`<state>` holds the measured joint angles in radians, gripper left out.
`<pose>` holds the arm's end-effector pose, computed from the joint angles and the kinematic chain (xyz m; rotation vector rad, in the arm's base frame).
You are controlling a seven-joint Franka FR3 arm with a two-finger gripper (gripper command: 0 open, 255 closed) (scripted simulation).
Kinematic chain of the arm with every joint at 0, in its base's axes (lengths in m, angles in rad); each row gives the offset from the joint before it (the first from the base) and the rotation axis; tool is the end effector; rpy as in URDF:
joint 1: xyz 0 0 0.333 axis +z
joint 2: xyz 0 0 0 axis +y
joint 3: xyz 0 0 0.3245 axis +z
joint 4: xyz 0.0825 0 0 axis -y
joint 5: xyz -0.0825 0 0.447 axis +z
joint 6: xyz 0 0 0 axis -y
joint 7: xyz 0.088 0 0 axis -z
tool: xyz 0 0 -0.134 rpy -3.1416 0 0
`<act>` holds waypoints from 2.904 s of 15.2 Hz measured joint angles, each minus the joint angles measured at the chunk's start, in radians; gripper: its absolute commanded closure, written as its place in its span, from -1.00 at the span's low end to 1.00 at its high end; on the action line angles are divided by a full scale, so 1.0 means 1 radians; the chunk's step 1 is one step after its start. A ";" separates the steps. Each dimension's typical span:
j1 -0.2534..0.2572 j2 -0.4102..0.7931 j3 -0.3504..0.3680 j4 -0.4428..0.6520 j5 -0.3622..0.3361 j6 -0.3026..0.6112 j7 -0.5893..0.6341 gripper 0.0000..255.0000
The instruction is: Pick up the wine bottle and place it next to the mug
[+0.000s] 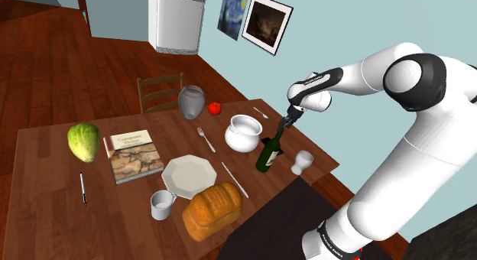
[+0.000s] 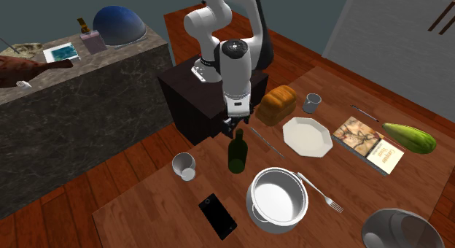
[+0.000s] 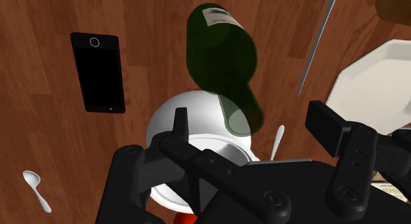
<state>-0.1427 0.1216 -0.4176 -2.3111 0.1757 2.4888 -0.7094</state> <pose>0.4834 -0.3047 0.2367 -3.1292 -0.0274 -0.1454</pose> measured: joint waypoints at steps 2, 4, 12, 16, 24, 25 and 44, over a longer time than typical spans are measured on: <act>-0.005 0.028 0.004 0.002 0.024 0.023 -0.020 -1.00; -0.005 0.048 0.012 -0.003 0.041 0.047 -0.028 -1.00; -0.012 0.085 0.023 -0.001 0.074 0.078 -0.052 -1.00; -0.012 0.085 0.023 -0.001 0.073 0.078 -0.052 1.00; -0.011 0.080 0.022 0.000 0.069 0.073 -0.048 1.00; -0.009 0.071 0.018 0.000 0.060 0.064 -0.042 1.00; 0.010 -0.120 -0.013 0.066 -0.096 -0.168 0.076 1.00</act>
<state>-0.1325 0.0016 -0.4309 -2.2448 0.0796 2.3204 -0.6330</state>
